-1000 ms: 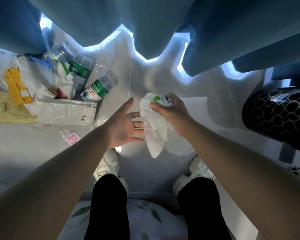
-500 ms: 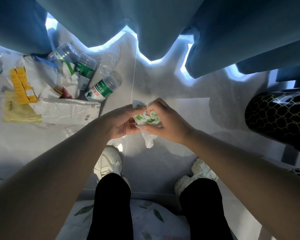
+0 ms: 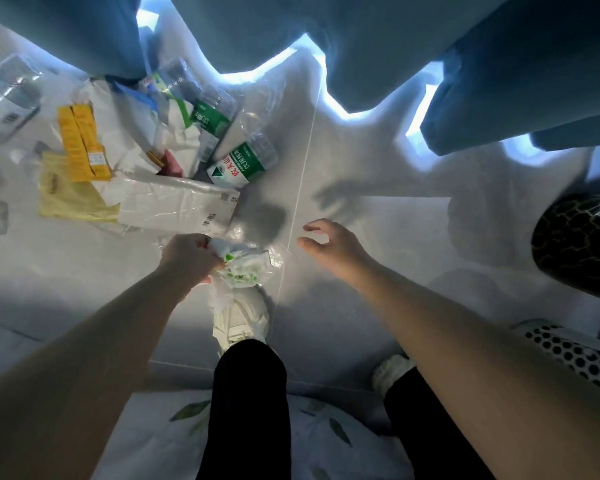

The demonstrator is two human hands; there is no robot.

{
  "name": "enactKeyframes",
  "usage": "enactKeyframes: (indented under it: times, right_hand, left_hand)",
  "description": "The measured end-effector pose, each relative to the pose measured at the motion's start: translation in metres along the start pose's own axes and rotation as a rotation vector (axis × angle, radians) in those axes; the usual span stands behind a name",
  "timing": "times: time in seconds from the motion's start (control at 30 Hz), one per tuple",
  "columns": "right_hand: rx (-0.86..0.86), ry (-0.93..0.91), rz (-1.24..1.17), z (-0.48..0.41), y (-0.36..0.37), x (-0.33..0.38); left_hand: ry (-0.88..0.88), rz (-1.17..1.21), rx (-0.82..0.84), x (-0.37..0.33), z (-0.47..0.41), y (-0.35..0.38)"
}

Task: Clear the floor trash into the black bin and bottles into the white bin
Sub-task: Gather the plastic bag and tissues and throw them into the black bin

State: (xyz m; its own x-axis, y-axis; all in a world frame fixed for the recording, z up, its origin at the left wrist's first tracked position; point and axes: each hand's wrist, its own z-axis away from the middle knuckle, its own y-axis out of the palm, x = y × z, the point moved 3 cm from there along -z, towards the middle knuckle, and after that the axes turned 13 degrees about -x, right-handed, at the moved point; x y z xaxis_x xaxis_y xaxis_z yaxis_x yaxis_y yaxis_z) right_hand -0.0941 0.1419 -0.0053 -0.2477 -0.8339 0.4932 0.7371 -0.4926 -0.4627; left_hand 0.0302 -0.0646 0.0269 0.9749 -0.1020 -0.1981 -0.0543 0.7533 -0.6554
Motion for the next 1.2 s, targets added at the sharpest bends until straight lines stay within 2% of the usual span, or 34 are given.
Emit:
enactKeyframes:
  times: [0.13, 0.2, 0.33, 0.4, 0.53, 0.67, 0.73, 0.83, 0.93, 1.07, 1.2]
  right_hand:
    - [0.02, -0.047, 0.216, -0.018, 0.034, -0.007]
    - [0.023, -0.078, 0.336, -0.024, 0.052, -0.01]
    - [-0.048, -0.108, 0.558, -0.033, 0.098, -0.01]
    - [-0.145, -0.092, 0.666, -0.037, 0.123, -0.008]
    - [-0.318, -0.012, 0.691, -0.044, 0.157, -0.011]
    - [-0.365, -0.104, 0.773, -0.048, 0.162, -0.012]
    - [-0.324, -0.101, 0.691, -0.047, 0.157, -0.013]
    - [-0.248, 0.041, 0.434, -0.042, 0.135, -0.016]
    - [-0.187, 0.109, 0.238, -0.029, 0.098, -0.013]
    - [-0.207, 0.179, -0.002, -0.003, 0.035, -0.006]
    - [-0.256, 0.201, -0.105, 0.029, -0.032, -0.007]
  left_hand:
    - [0.284, -0.292, -0.074, 0.026, -0.021, -0.011]
    - [0.356, -0.347, -0.091, 0.041, -0.03, -0.012]
    - [0.421, -0.38, -0.128, 0.063, -0.046, -0.01]
    - [0.447, -0.382, -0.149, 0.072, -0.055, -0.009]
    - [0.463, -0.387, -0.159, 0.08, -0.066, -0.008]
    - [0.462, -0.362, -0.162, 0.082, -0.07, -0.008]
    - [0.459, -0.356, -0.17, 0.081, -0.069, -0.01]
    - [0.435, -0.345, -0.178, 0.074, -0.058, -0.016]
    - [0.44, -0.326, -0.143, 0.06, -0.039, -0.025]
    - [0.472, -0.305, -0.11, 0.029, -0.004, -0.04]
    - [0.51, -0.282, -0.093, -0.014, 0.036, -0.05]
